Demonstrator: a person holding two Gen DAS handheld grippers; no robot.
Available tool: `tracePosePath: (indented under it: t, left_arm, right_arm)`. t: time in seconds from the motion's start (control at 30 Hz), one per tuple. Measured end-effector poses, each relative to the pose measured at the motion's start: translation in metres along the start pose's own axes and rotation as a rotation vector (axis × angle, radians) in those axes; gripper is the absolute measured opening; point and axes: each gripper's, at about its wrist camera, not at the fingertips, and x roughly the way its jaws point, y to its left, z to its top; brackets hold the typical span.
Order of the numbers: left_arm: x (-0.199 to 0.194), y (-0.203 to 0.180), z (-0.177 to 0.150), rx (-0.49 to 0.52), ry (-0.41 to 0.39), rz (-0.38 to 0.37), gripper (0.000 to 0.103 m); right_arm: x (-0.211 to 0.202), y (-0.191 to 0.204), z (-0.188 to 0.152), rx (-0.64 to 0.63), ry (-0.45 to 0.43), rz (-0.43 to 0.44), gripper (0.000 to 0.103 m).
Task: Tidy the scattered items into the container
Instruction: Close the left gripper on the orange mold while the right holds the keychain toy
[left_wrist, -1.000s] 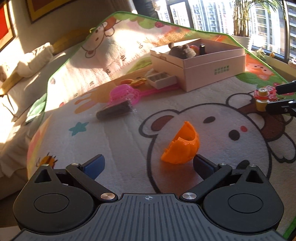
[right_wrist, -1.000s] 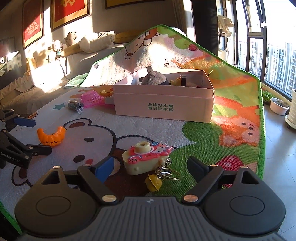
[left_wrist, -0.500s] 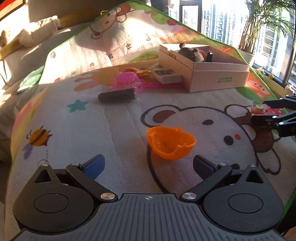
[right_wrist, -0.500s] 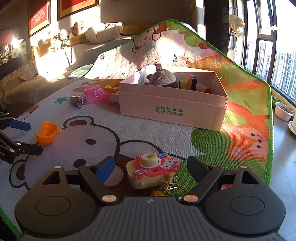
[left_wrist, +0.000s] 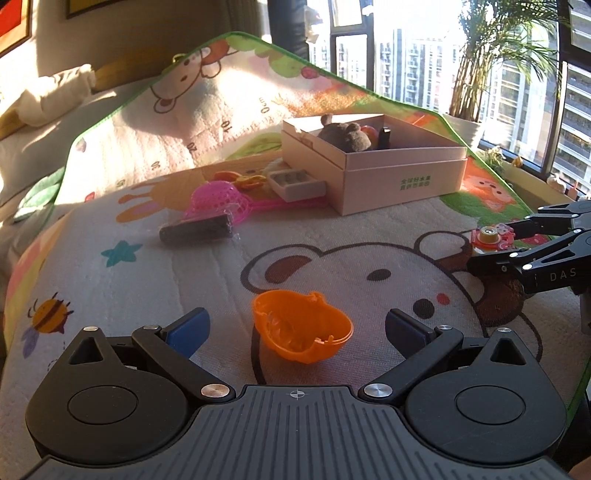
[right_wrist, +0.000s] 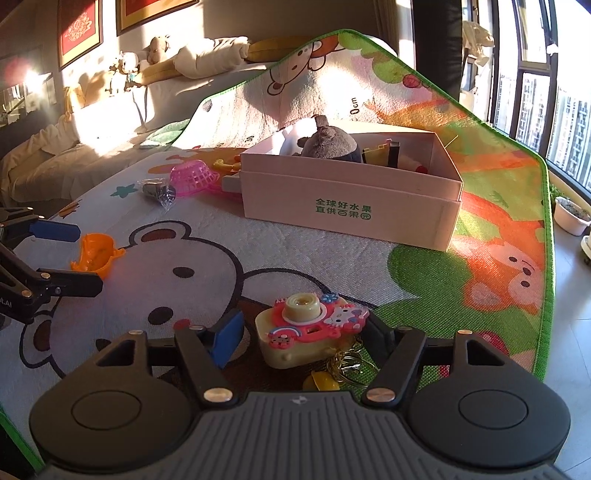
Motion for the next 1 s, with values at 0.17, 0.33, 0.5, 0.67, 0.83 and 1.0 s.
tracePosePath:
  t: [0.17,0.33,0.5,0.67,0.83,1.0]
  left_arm:
    - [0.010,0.005,0.001,-0.027,0.003,-0.025,0.103]
    - [0.018,-0.006,0.003,0.038,0.016,-0.053,0.085]
    - [0.018,-0.017,0.002,0.080,0.021,-0.071,0.059]
    - [0.003,-0.026,0.005,0.093,-0.014,-0.086,0.047]
    - [-0.011,-0.044,0.022,0.135,-0.086,-0.107,0.031]
    - [-0.022,-0.053,0.024,0.176,-0.098,-0.126,0.045]
  right_arm:
    - [0.001,0.001,0.001,-0.008,0.005,0.010,0.069]
    - [0.001,0.004,0.002,-0.031,0.011,0.014,0.062]
    - [-0.005,0.007,0.001,-0.047,0.013,0.003,0.059]
    - [-0.030,0.008,0.000,-0.067,0.006,0.005,0.059]
    - [-0.061,0.005,0.005,-0.084,-0.019,0.015,0.059]
    - [-0.084,0.001,0.005,-0.083,-0.067,-0.039,0.059]
